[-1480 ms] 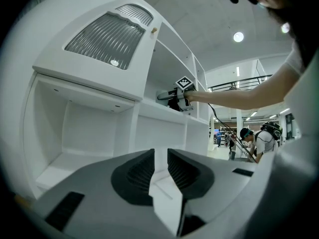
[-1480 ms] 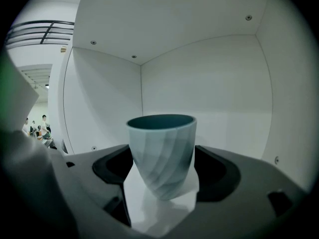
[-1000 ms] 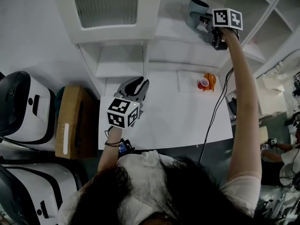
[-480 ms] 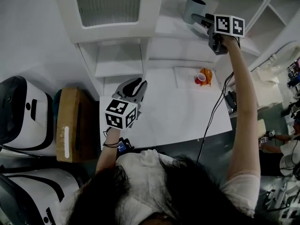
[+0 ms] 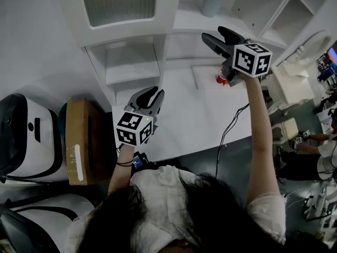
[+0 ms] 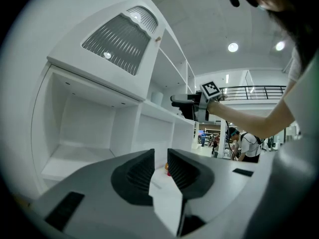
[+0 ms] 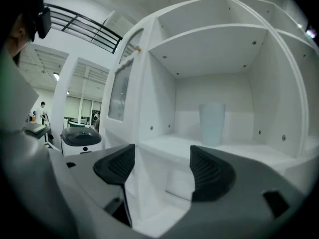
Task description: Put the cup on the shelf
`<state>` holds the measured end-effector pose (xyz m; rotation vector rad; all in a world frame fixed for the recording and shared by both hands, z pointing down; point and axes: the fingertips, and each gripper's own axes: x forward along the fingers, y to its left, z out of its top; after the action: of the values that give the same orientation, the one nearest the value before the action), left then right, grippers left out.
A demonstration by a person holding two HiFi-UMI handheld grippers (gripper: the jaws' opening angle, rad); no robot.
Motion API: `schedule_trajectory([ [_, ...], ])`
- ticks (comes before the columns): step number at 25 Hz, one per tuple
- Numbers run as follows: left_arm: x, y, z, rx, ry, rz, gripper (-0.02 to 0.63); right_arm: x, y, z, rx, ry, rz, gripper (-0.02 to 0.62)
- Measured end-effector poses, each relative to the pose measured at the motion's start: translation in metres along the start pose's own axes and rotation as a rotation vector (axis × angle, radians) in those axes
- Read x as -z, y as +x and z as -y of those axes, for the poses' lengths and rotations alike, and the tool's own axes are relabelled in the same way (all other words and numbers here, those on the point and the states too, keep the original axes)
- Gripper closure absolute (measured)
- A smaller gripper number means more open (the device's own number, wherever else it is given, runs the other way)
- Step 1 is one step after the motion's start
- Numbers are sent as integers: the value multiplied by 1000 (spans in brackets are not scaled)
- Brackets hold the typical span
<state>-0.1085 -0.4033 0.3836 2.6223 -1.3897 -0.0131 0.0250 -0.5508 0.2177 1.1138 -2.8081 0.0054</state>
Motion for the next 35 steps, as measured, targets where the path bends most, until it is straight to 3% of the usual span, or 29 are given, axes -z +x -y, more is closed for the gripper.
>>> schedule_trajectory([
  [5,8,-12,9,53,-6,-15,515,54,-23,-52,53,-16,-10,241],
  [11,23,-25,23,114,-18,-42,515,108,-48,-107,98,104,30,250],
  [12,25,-27,26,123,-20,-46,515,114,-53,-113,112,126,41,265],
  [14,30,-31,31,139,-25,-54,515,125,-63,-122,156,173,64,397],
  [15,33,-33,33,145,-30,-58,515,132,-68,-127,170,196,68,431],
  [25,47,-50,53,158,-59,-68,515,201,-102,-175,195,336,16,474],
  [35,59,-75,141,152,-30,-72,515,218,-193,-208,180,304,-21,476],
])
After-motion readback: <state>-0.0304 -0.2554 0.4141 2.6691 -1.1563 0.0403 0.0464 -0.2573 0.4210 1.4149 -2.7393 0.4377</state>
